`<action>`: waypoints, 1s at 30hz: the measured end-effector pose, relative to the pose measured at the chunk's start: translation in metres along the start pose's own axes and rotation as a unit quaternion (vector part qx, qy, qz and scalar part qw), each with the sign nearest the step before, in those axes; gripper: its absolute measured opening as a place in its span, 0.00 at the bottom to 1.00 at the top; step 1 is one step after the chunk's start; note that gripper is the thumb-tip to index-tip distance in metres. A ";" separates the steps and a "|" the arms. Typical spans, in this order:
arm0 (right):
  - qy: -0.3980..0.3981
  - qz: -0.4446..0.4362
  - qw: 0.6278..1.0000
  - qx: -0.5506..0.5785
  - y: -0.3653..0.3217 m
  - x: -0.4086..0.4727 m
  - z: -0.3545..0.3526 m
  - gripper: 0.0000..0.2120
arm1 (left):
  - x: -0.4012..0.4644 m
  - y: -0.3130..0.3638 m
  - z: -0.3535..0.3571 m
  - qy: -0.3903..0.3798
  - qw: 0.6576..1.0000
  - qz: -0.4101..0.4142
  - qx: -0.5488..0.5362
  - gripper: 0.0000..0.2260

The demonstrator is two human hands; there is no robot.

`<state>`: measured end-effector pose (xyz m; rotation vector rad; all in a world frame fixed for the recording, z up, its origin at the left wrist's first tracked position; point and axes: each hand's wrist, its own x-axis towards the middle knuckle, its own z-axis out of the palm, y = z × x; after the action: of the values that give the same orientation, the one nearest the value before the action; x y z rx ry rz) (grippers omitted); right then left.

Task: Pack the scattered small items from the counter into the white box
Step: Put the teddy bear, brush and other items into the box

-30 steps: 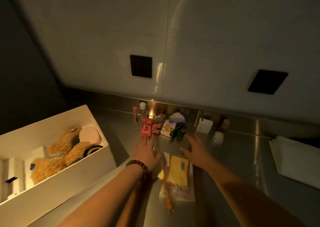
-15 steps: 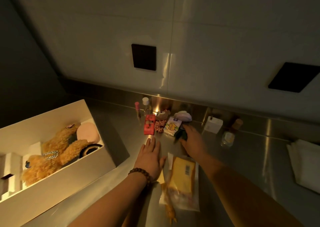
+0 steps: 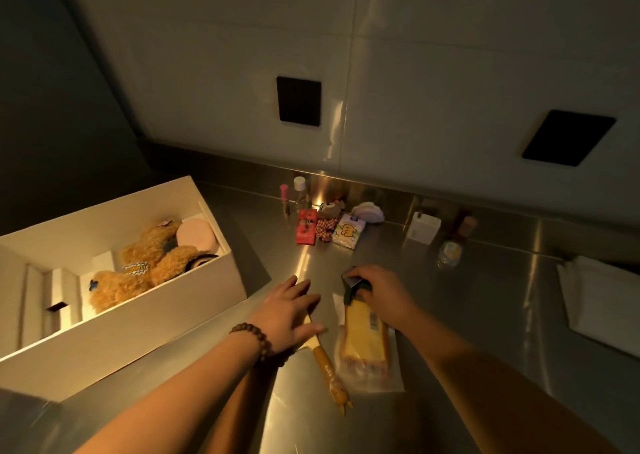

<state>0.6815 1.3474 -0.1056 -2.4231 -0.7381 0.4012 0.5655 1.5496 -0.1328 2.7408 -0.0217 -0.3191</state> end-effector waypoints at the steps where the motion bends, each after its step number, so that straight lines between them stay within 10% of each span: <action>1: 0.001 0.000 1.000 -0.006 -0.001 -0.001 0.000 0.18 | -0.007 -0.004 0.001 -0.012 1.000 0.014 0.011 0.38; 8: 0.014 0.020 1.000 -0.014 -0.005 -0.009 0.003 0.16 | -0.035 -0.018 -0.004 -0.039 0.999 0.016 0.027 0.40; 20: 0.051 -0.001 0.997 0.062 -0.034 -0.030 -0.008 0.11 | -0.058 -0.003 -0.034 0.023 1.000 -0.016 -0.001 0.07; 30: 0.100 -0.082 0.972 0.197 -0.111 -0.027 -0.050 0.11 | -0.108 0.001 -0.128 0.230 0.971 -0.050 0.046 0.09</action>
<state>0.6356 1.3863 0.0039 -1.9789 -0.6892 0.2082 0.4886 1.6021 0.0068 2.8447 0.2320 0.3037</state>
